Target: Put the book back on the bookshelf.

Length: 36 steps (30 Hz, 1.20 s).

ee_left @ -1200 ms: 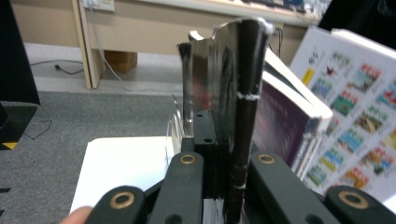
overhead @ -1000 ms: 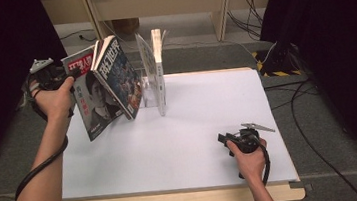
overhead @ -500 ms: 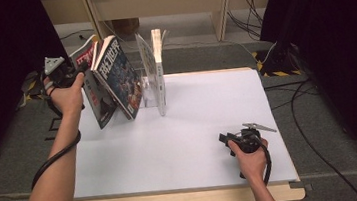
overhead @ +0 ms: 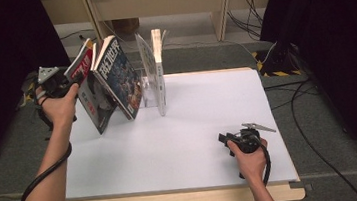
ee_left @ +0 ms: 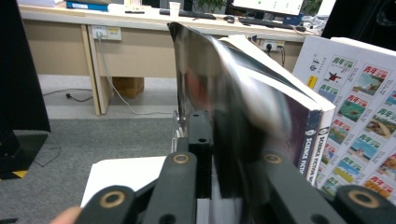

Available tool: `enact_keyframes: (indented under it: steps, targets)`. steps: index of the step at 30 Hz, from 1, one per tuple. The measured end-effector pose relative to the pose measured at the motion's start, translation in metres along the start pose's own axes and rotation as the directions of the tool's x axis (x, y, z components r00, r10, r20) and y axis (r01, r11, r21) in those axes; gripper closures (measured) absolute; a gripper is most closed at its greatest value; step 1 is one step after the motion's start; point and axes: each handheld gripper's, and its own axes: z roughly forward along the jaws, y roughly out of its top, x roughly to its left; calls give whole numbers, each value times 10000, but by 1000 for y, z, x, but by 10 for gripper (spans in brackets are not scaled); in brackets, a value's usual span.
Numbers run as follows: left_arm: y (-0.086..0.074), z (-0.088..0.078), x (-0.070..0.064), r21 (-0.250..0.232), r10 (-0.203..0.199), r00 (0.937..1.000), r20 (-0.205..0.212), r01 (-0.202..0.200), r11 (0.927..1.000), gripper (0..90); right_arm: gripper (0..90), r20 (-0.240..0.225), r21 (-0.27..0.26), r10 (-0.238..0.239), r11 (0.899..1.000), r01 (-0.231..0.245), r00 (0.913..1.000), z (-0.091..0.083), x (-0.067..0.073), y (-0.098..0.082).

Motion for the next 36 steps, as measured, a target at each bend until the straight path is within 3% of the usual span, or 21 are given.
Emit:
enact_keyframes:
  steps: [12, 16, 21, 24, 29, 30, 35, 36]
  targets:
    - [12, -3, 7, 447, -113, 9999, 2, 112, 9989, 795, 591, -57, 171, 34, 9998, -33, 10000, 3, 2, -1]
    - [13, 4, 6, 983, -122, 9999, 2, 121, 9951, 820, 591, -40, 165, 5, 9999, -4, 10000, 3, 0, -2]
    - [18, 8, 4, 1305, 61, 10000, 9, -61, 9914, 856, 591, -29, 159, -10, 9999, 10, 10000, 3, 0, -2]
    - [20, 9, 0, 1030, -26, 10000, -74, 34, 9947, 860, 591, -58, 154, 22, 9999, -21, 10000, 2, 0, -1]
    - [23, 14, -12, 461, 159, 9998, -79, -155, 9988, 862, 592, -30, 81, 59, 9999, -59, 10000, 1, -1, 0]
    - [28, 17, -16, 269, 316, 9995, -94, -313, 9991, 862, 593, 1, 64, 57, 10000, -57, 10000, 0, -3, 0]
    - [38, 26, -21, -158, 309, 9995, -46, -309, 9994, 862, 593, 8, 38, 91, 10000, -91, 10000, -1, -5, 0]
    - [36, 32, -21, -302, 281, 9993, -234, -288, 9991, 862, 593, 15, 44, 87, 10000, -87, 10000, -1, -6, 0]
